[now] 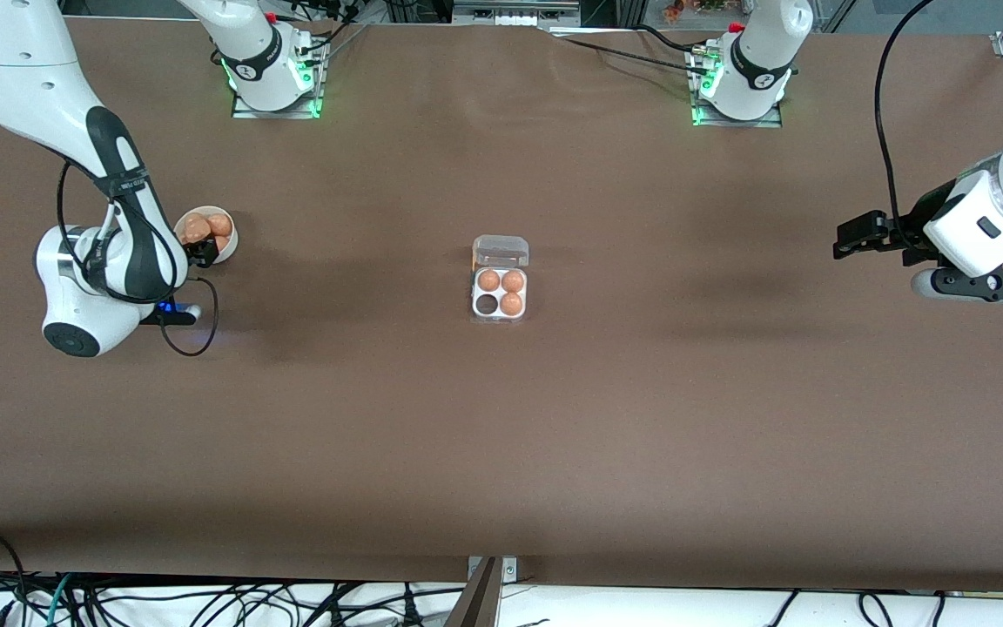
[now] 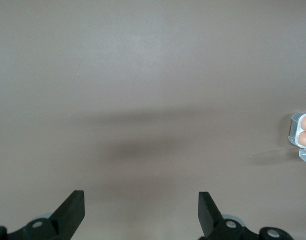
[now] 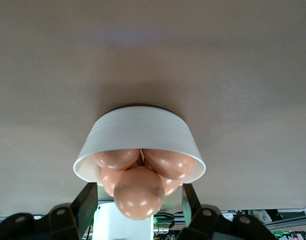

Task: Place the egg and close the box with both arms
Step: 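Lower the right gripper into the bowl and grasp one brown egg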

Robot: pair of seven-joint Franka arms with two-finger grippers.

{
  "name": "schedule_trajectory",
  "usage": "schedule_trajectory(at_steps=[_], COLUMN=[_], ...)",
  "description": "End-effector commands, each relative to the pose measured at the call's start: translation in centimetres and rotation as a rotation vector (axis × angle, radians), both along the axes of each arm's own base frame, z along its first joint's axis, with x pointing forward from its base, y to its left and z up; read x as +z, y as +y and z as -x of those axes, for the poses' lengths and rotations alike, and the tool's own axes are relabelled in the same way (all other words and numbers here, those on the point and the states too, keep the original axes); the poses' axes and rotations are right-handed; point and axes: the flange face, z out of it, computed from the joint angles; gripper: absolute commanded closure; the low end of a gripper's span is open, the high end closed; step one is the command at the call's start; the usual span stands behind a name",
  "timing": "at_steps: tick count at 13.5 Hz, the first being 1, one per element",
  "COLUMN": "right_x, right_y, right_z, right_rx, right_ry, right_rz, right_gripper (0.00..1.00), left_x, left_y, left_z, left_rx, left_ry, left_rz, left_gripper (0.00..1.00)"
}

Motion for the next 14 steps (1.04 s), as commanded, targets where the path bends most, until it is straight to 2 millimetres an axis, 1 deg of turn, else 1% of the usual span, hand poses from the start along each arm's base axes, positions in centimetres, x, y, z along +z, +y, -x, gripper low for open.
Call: schedule_trajectory(at_steps=[1,5,7,10,12,13,14], right_x=[-0.42,-0.37,-0.45,-0.41,-0.23,0.00,0.18], right_y=[0.41,0.32,0.40,0.44,0.51,0.50,0.51], right_z=[0.25,0.22,0.24,0.09,-0.12,-0.38,-0.50], right_rx=[-0.014,-0.015,-0.015,-0.019,-0.019,-0.017,-0.018], right_ry=[0.013,0.013,0.015,0.011,0.007,0.000,-0.003], right_rz=[-0.008,-0.007,-0.007,-0.009,-0.007,-0.008,-0.009], right_gripper=[0.35,0.58,0.62,0.62,0.66,0.71,0.72], left_x=[0.05,0.05,0.05,0.05,0.05,-0.02,-0.02], left_y=[-0.09,-0.10,-0.10,-0.10,-0.10,-0.09,-0.09], left_z=[0.45,0.45,0.45,0.45,0.45,0.46,0.46], left_rx=[-0.026,-0.026,-0.026,-0.026,-0.026,-0.026,-0.026], left_ry=[0.003,0.003,0.003,0.003,0.003,0.005,0.005], left_rz=[-0.020,-0.020,-0.020,-0.020,-0.020,-0.020,-0.020], left_gripper=[0.00,0.00,0.00,0.00,0.00,0.00,0.00])
